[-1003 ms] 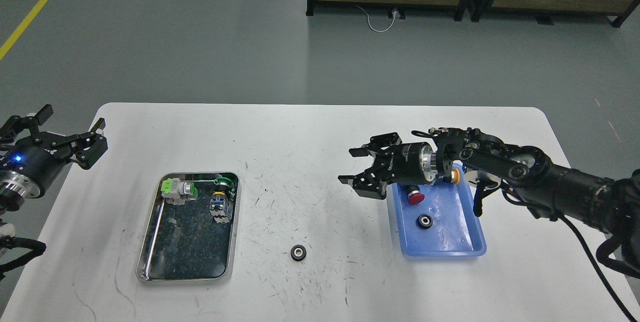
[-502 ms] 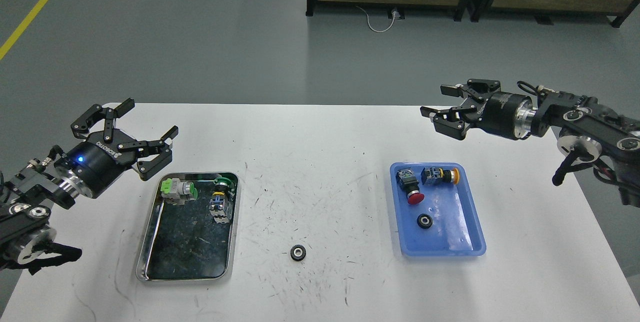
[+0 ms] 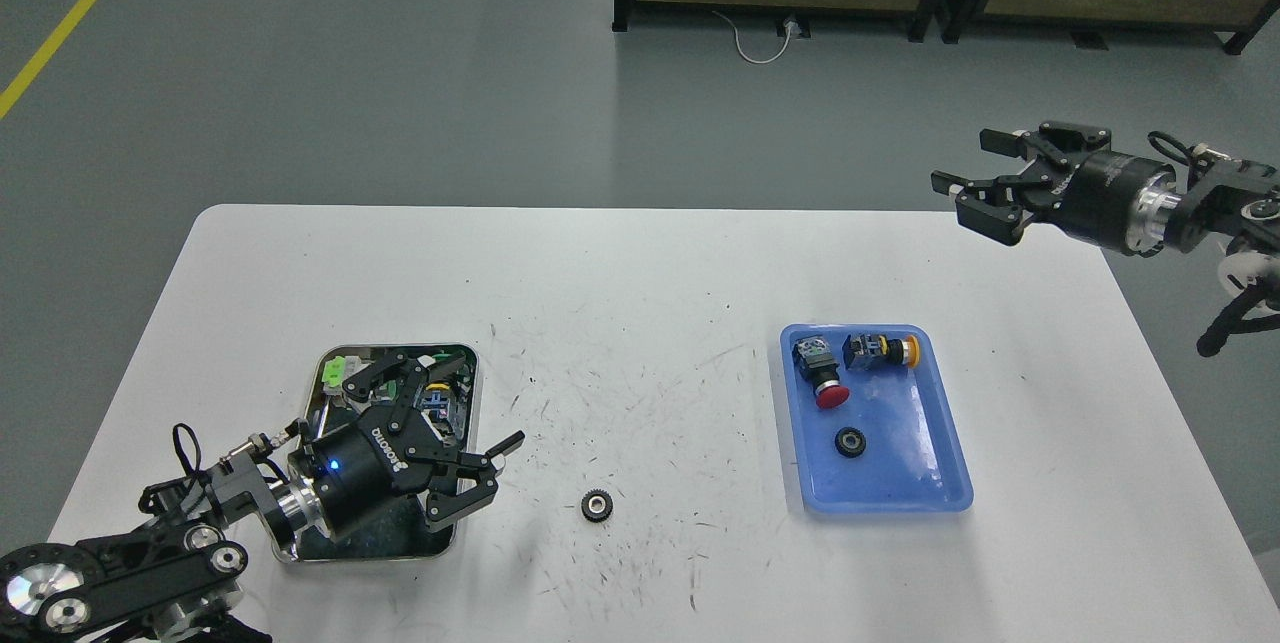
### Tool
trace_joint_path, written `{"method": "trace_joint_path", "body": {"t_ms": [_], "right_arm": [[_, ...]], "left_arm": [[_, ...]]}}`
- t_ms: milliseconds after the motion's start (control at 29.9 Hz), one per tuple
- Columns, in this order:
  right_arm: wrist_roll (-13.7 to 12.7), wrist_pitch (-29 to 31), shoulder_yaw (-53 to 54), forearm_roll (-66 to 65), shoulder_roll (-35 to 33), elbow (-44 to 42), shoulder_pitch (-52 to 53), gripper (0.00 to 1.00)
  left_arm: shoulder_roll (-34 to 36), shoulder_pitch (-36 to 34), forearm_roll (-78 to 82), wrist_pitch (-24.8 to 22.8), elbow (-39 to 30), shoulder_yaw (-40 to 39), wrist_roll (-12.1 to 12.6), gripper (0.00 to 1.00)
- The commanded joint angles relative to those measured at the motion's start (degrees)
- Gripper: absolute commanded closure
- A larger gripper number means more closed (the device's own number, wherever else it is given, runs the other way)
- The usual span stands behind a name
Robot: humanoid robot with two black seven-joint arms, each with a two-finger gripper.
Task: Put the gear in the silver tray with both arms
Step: 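Retract the right gripper and reach the left gripper toward the gear, then grasp the black gear on the table with the left gripper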
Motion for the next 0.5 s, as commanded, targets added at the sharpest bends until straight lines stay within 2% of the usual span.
{"method": "trace_joint_path", "body": {"t_ms": [0, 468], "right_arm": [[-0.1, -0.1, 0.0, 0.0, -0.1, 0.0, 0.0, 0.25], [-0.2, -0.5, -0.4, 0.0, 0.0, -0.1, -0.1, 0.25]], "left_arm": [[-4.0, 1.1, 2.1, 1.1, 3.4, 1.5, 0.0, 0.01], [-12.3, 2.5, 2.3, 1.1, 11.4, 4.5, 0.0, 0.01]]}}
